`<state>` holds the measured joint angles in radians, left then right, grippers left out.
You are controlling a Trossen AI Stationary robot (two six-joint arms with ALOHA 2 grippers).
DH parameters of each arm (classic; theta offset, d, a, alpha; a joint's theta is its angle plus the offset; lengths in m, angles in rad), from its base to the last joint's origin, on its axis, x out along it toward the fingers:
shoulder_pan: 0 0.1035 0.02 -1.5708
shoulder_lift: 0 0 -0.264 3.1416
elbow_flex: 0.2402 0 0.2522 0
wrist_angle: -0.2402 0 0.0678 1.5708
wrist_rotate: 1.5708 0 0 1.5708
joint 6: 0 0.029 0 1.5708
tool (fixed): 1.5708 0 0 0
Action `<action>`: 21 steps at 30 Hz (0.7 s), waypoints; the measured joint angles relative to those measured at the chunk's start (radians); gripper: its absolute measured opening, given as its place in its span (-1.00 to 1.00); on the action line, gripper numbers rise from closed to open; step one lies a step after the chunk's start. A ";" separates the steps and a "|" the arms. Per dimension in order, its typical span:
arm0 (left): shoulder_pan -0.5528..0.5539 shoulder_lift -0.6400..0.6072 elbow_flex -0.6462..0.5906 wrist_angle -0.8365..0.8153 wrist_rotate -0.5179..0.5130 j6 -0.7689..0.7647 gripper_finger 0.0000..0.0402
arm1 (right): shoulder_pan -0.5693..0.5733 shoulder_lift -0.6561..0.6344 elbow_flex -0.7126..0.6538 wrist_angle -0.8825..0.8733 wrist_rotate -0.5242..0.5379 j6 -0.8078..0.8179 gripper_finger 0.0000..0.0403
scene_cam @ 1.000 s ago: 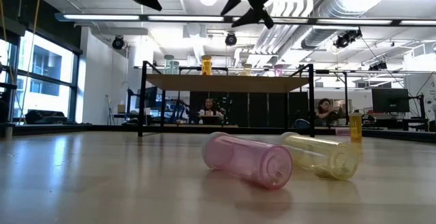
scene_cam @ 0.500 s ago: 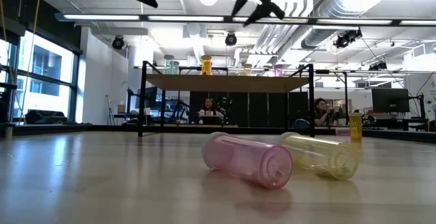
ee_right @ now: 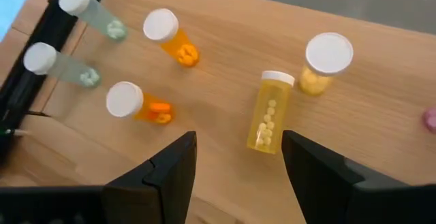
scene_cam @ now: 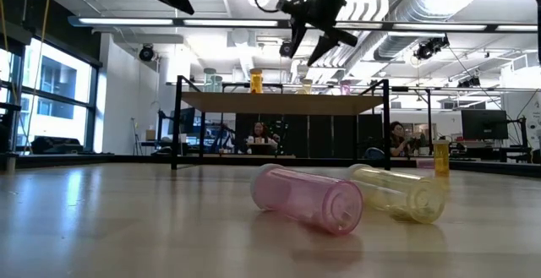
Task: Pick and place medicine bottles onto shelf by color
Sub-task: Put the top yellow pill bottle on the shelf aligned with the other yellow pill bottle
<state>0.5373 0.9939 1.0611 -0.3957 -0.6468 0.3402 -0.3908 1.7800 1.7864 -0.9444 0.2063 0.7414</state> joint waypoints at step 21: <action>0.000 0.000 0.000 -0.005 0.000 -0.033 0.01 | -0.002 0.105 -0.001 -0.023 0.053 0.019 0.02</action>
<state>0.5373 0.9939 1.0611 -0.4007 -0.6468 0.3069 -0.3932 1.8848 1.7851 -0.9673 0.2588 0.7601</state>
